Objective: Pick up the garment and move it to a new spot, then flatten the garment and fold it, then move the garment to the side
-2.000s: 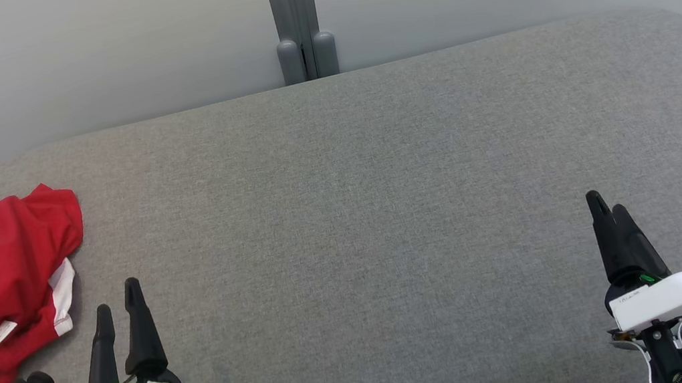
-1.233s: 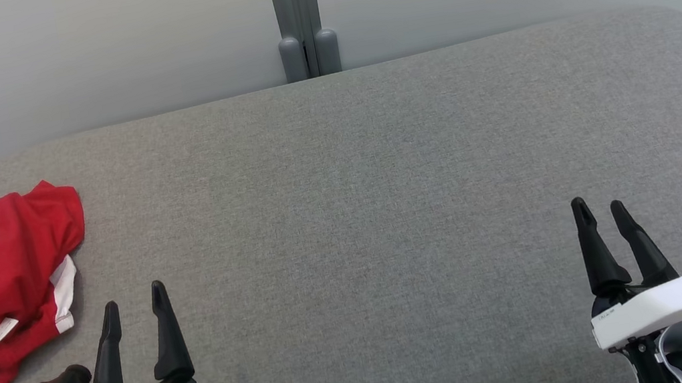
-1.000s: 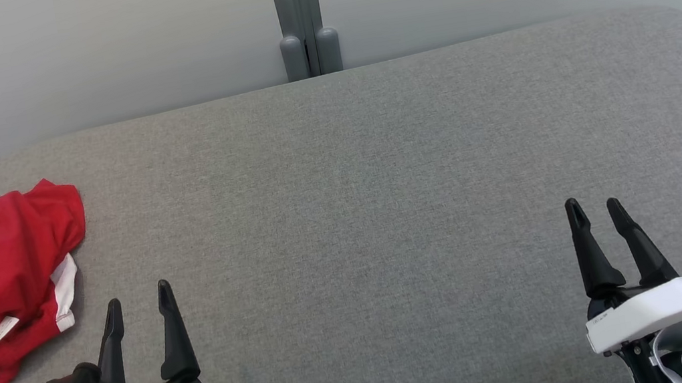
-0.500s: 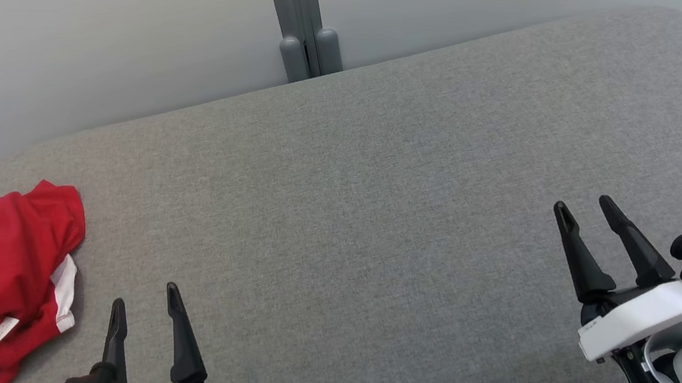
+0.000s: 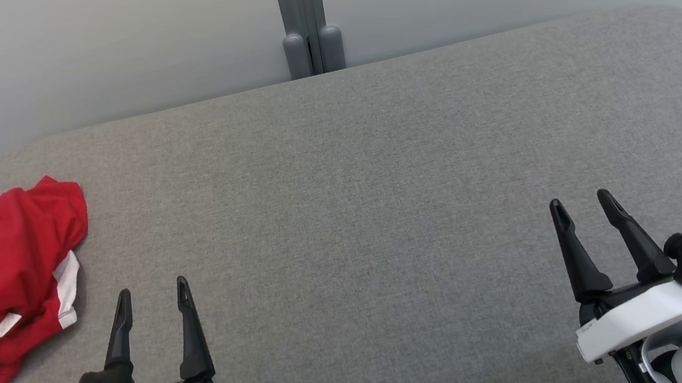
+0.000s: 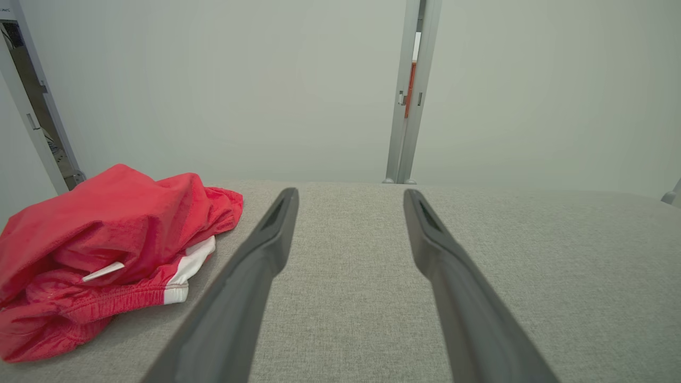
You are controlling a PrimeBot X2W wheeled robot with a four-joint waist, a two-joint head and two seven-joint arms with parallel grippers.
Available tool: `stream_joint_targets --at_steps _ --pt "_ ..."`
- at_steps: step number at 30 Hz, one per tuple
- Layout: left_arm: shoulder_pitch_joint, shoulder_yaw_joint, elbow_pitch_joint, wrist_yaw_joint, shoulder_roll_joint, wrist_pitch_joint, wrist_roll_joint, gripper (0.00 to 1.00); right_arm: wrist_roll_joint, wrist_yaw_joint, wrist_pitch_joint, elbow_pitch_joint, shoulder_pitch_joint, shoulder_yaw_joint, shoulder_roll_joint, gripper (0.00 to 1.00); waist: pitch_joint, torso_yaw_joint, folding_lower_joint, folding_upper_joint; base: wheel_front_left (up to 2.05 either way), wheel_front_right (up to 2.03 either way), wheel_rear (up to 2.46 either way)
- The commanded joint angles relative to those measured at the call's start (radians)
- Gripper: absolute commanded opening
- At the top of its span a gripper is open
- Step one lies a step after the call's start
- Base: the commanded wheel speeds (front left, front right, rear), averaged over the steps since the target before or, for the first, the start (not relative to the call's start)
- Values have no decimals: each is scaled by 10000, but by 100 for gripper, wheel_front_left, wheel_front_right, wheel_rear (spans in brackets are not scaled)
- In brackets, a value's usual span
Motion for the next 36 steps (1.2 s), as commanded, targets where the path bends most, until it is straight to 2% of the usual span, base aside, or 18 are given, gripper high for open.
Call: stream_joint_targets --at_steps 1,10,36 --pt "86 -13 -64 48 89 -34 181 100 -168 3 25 -102 134 -9 -50 100 -11 18 0 0 0 0 0" --pt "286 -90 -287 78 119 128 502 100 -384 4 135 -191 283 -27 -22 100 -93 92 0 0 0 0 0" --pt "439 -13 -613 174 299 866 -193 100 -102 2 409 49 299 -156 20 100 -146 150 0 0 0 0 0"
